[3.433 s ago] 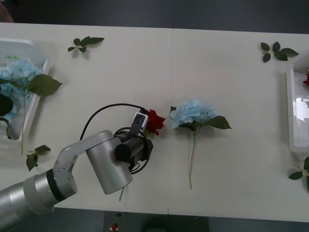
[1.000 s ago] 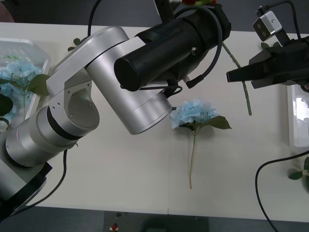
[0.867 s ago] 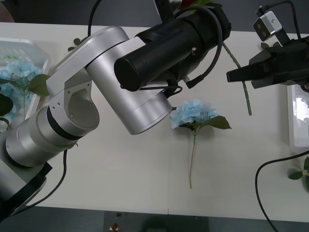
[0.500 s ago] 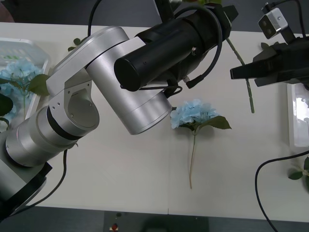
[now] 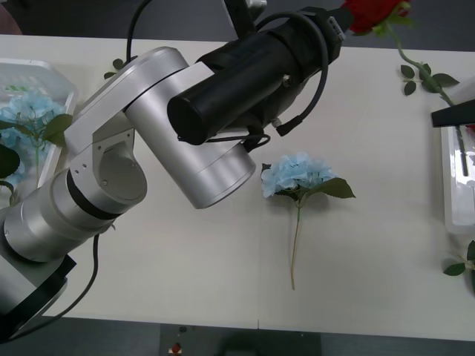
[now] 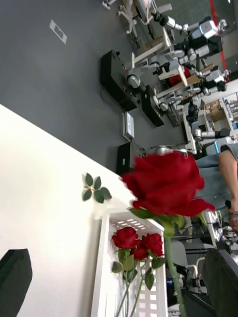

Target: Put the red flowers into the right box and the blue flowers into the left box

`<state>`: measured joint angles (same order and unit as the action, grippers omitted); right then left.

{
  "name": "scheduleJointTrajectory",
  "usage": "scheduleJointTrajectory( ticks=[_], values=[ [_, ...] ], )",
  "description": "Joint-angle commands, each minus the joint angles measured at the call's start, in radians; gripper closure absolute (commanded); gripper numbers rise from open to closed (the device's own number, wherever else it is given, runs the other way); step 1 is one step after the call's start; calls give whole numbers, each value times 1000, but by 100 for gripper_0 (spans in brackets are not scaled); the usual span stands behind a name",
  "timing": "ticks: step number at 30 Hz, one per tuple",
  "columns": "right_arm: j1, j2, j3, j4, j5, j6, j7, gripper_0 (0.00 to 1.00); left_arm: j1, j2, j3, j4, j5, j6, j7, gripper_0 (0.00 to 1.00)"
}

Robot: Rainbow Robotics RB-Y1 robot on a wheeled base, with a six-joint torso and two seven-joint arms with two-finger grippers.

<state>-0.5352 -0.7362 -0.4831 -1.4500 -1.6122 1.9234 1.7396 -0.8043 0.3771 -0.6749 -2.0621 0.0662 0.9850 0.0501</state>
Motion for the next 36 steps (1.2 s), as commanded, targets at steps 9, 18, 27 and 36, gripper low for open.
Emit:
scheduleJointTrajectory(
  ticks=[9,18,27,36],
  values=[
    [202,-195,-55,-26,310,-282,-57,100,292,266,44,-322,178,-6,-273,0],
    [247,-204,-37,-26,646,-369,-74,100,439,344,-68,-355,161,26,-536,0],
    [247,-204,-22,17,905,-412,-114,100,520,350,-12,-372,110,106,-625,0],
    [261,-204,-5,54,946,-435,-123,0,655,358,365,-386,560,70,-1063,0]
  ],
)
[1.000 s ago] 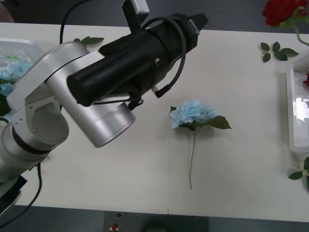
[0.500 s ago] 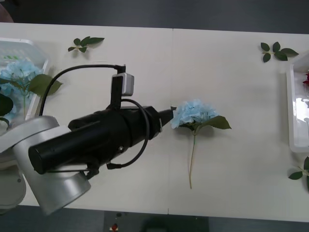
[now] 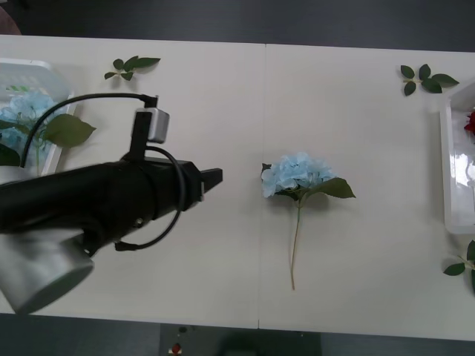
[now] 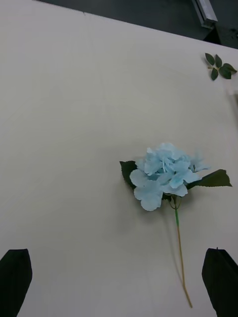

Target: Put the red flowers into the right box and the blue flowers into the left box

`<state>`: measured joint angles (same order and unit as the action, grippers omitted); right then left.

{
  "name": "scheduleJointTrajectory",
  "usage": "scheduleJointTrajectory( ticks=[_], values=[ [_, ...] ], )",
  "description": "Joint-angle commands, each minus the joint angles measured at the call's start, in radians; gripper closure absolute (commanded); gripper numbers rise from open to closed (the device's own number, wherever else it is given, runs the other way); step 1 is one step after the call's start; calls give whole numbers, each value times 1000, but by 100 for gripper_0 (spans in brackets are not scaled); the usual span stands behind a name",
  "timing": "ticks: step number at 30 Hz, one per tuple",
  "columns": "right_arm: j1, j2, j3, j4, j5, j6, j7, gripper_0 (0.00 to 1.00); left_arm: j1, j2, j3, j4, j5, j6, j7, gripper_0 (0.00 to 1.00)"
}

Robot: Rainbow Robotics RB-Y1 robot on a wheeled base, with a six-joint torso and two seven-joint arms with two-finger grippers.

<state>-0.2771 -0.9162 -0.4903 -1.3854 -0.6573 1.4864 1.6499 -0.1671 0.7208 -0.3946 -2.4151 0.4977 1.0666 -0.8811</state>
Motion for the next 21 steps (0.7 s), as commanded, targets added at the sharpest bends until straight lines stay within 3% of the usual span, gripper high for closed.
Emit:
scheduleJointTrajectory(
  ticks=[1,7,10,17,21],
  values=[
    [4,-23,3,-12,-25,2,-32,0,23,20,114,-32,171,-11,-168,0],
    [7,-23,30,-41,-170,18,-16,0,24,69,229,41,435,-83,-411,0],
    [7,-23,58,-113,-245,52,-12,0,24,69,260,131,610,-139,-628,0],
    [3,10,70,-222,-441,133,-32,0,18,28,301,309,1070,-137,-1110,0],
    [-7,76,75,-320,-452,206,-50,0,-3,28,301,335,1191,-74,-1225,0]
  ],
)
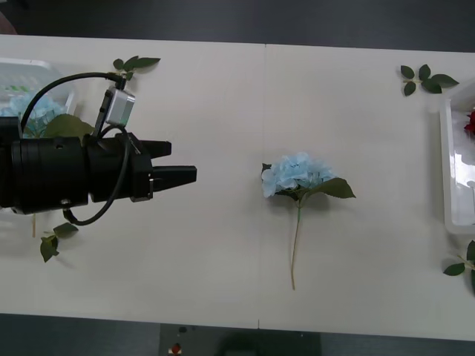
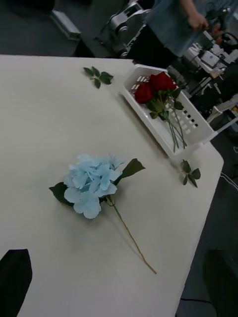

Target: Put the red flowers into the right box and the blue flowers into the left box

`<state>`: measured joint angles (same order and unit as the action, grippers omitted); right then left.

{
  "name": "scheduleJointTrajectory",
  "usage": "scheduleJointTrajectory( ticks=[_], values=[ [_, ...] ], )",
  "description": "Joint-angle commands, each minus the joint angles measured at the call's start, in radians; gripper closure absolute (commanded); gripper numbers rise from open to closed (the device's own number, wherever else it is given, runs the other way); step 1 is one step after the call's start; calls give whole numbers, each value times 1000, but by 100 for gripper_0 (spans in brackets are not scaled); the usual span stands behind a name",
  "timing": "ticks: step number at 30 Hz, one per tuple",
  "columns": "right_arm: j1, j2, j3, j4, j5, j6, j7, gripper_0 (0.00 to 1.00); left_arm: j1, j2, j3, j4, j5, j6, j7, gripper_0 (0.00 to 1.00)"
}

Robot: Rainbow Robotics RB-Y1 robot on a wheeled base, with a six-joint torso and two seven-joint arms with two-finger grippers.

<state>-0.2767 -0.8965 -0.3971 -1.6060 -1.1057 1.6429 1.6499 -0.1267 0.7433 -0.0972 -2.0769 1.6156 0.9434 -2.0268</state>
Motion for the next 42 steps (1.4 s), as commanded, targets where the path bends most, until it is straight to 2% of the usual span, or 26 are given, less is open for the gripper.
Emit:
scheduleJointTrajectory(
  ticks=[1,4,5,9,15,19,26,31,38,42],
  values=[
    [-10,82,-14,-141,0,78,-79,0,-51,7,5,-3,113,61,-87,0],
    [-10,130,9,-229,9,124,-160,0,-59,8,7,-6,182,69,-95,0],
    [-10,168,38,-299,32,147,-223,0,-60,10,7,-14,202,71,-102,0],
    [-10,249,127,-423,112,164,-345,0,-65,10,7,-15,228,77,-135,0],
    [-10,321,291,-512,213,153,-481,0,-65,10,7,-15,247,94,-147,0],
    [-10,320,419,-532,276,117,-549,0,-67,10,7,-14,260,92,-145,0],
    [-15,297,633,-534,405,31,-654,0,-67,10,7,-14,260,92,-145,0],
    [-36,283,765,-522,503,18,-726,0,-67,10,7,-14,260,92,-145,0],
    [-105,312,917,-405,603,-60,-817,0,-67,10,7,-14,260,92,-145,0],
    [-137,353,955,-312,641,-129,-826,0,-67,10,7,-14,260,92,-145,0]
  ],
)
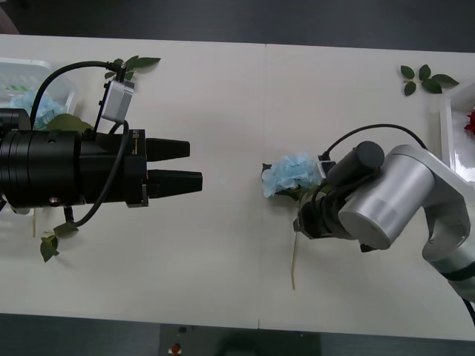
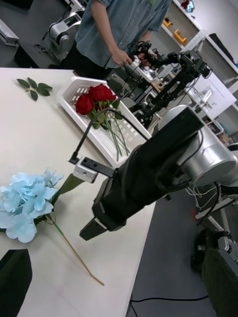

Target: Put the red flowers into the right box and the blue flowers into the left box

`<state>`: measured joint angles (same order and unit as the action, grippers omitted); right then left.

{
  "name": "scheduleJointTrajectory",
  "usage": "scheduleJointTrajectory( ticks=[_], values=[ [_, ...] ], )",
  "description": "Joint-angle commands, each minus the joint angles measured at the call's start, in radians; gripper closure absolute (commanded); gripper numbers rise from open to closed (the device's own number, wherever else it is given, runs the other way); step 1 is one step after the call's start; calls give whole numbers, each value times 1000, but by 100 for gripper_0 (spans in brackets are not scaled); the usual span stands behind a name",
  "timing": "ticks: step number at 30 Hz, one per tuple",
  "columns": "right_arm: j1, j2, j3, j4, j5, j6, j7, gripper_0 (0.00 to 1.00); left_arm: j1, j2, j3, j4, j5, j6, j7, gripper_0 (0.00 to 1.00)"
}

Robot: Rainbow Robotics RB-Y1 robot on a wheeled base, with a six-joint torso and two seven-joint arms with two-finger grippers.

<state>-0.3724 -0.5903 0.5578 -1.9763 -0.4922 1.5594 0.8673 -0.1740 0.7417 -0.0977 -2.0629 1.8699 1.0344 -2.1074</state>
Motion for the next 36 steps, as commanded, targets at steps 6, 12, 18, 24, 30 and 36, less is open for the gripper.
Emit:
scheduleJointTrajectory(
  ticks=[6,12,18,24,30,36],
  values=[
    [-65,102,17,178,61,-131,-45,0,-19,12,7,-28,6,1,-65,0],
    [-68,129,31,243,92,-179,-45,0,-19,12,7,-28,6,1,-65,0],
    [-65,129,48,258,98,-182,-48,0,-19,12,7,-28,6,1,-65,0],
    [-66,129,67,272,107,-182,-56,0,-19,12,7,-28,6,1,-65,0],
    [-66,129,71,278,109,-182,-62,2,-19,12,7,-28,6,1,-65,0],
    [-65,129,71,290,106,-182,-65,75,-19,12,7,-28,6,1,-65,0]
  ],
)
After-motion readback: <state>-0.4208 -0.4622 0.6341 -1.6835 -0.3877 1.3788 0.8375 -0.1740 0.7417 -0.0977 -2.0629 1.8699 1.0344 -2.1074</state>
